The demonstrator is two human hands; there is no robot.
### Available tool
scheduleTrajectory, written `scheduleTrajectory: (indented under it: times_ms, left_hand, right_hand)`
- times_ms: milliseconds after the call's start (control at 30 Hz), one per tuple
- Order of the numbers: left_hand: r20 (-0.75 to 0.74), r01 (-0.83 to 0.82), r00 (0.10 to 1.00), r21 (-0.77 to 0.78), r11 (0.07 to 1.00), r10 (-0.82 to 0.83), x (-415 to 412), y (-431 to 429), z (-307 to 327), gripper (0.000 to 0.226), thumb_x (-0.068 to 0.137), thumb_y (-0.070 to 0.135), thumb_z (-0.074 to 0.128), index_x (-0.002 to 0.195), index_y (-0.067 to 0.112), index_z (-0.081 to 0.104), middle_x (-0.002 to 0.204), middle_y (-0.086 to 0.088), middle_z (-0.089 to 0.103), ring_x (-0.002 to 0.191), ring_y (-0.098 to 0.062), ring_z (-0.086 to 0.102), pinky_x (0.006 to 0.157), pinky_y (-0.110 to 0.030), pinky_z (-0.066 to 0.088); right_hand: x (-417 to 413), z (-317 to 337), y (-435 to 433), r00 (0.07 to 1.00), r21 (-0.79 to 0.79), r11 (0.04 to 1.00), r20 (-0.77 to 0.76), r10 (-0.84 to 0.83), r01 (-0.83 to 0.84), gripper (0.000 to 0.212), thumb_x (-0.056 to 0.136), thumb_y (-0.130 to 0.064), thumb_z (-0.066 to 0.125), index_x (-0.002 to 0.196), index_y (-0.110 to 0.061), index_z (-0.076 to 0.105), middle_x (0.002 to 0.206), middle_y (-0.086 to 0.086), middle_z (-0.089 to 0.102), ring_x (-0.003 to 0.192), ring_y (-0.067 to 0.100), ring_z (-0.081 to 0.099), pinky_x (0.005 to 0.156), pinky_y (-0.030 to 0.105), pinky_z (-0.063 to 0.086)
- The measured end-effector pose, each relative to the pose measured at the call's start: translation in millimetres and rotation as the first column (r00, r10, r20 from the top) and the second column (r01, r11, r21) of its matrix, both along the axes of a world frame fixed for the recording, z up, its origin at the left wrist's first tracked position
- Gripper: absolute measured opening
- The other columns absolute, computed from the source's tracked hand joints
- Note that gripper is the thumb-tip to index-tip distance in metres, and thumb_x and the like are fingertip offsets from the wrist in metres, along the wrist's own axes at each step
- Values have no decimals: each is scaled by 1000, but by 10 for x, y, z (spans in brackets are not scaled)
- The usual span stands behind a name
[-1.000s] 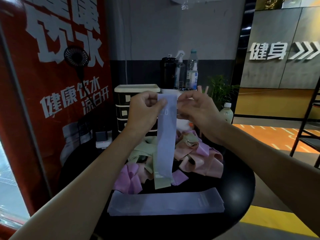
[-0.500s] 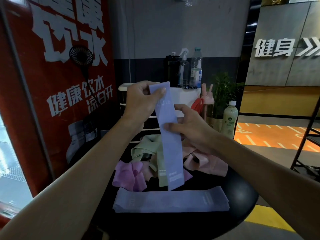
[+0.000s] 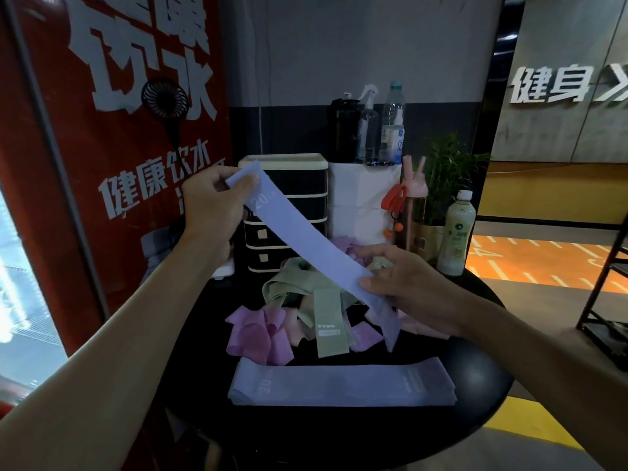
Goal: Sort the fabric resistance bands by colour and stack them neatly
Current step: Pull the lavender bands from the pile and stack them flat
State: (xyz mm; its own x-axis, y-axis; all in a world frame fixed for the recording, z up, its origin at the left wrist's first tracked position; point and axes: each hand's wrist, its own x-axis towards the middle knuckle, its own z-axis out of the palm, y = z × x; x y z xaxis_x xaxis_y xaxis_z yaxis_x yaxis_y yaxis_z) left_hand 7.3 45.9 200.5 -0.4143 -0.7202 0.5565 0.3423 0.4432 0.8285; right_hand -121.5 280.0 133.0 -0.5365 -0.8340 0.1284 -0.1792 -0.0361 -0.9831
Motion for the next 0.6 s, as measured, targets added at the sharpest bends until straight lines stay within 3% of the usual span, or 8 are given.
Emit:
scheduleTrajectory:
  times_ms: [133, 200, 300, 367, 467, 533, 600]
  left_hand:
    - [36, -81, 996, 53, 995, 79, 121, -156, -155, 4, 91, 16, 69, 87, 15, 67, 91, -13, 67, 77, -22, 59, 71, -38, 50]
    - [59, -104, 993, 76, 992, 100, 193, -183, -277, 11, 91, 18, 69, 81, 21, 65, 84, -7, 66, 71, -17, 59, 67, -35, 50]
    - [84, -92, 993, 64, 994, 86, 320, -125, -520, 14, 92, 13, 68, 80, 18, 64, 72, -3, 63, 53, -3, 55, 53, -22, 47]
    - [137, -114, 984, 28, 993, 109, 402, -68, -737, 10, 90, 11, 70, 81, 13, 66, 71, -5, 63, 54, -4, 54, 52, -18, 45]
    - [212, -125, 969, -16, 992, 125, 507, 24, -1087, 10, 87, 10, 73, 80, 7, 67, 73, -7, 66, 63, -9, 56, 56, -17, 46]
    - [257, -133, 955, -70, 989, 146, 573, 93, -1303, 14, 86, 9, 74, 74, 8, 65, 68, -2, 65, 60, -3, 55, 57, -13, 45]
    - [302, -120, 942, -110, 987, 149, 628, 168, -1488, 18, 86, 9, 73, 71, 9, 63, 70, -3, 64, 60, -5, 57, 61, -19, 47]
  right_hand:
    - [-143, -205, 204, 996, -4, 1000, 86, 20, -19, 75, 59, -32, 91, 123, -12, 58, 115, 24, 63, 101, 32, 65, 83, 37, 53]
    - [-170, -283, 325, 991, -20, 1000, 128, 24, -22, 76, 53, -36, 93, 118, -13, 62, 115, 16, 67, 103, 30, 67, 78, 30, 56]
    - [-195, -427, 497, 981, -47, 997, 185, -51, 60, 80, 47, -36, 96, 115, -8, 63, 109, 15, 69, 97, 27, 67, 75, 31, 58]
    - [-179, -534, 586, 969, -40, 982, 177, -175, 185, 66, 55, -30, 93, 110, -7, 63, 101, 17, 69, 88, 25, 68, 69, 30, 57]
    - [-108, -696, 693, 917, -25, 917, 36, -398, 399, 31, 75, -11, 76, 103, -12, 62, 85, 14, 71, 79, 22, 68, 65, 30, 51]
    - [-56, -799, 735, 868, -25, 869, -52, -494, 494, 24, 82, -4, 71, 101, -11, 60, 70, 3, 69, 74, 20, 65, 64, 30, 47]
    - [-18, -890, 762, 831, -5, 839, -133, -540, 545, 22, 84, -3, 70, 102, -10, 58, 67, -1, 69, 73, 16, 64, 63, 29, 47]
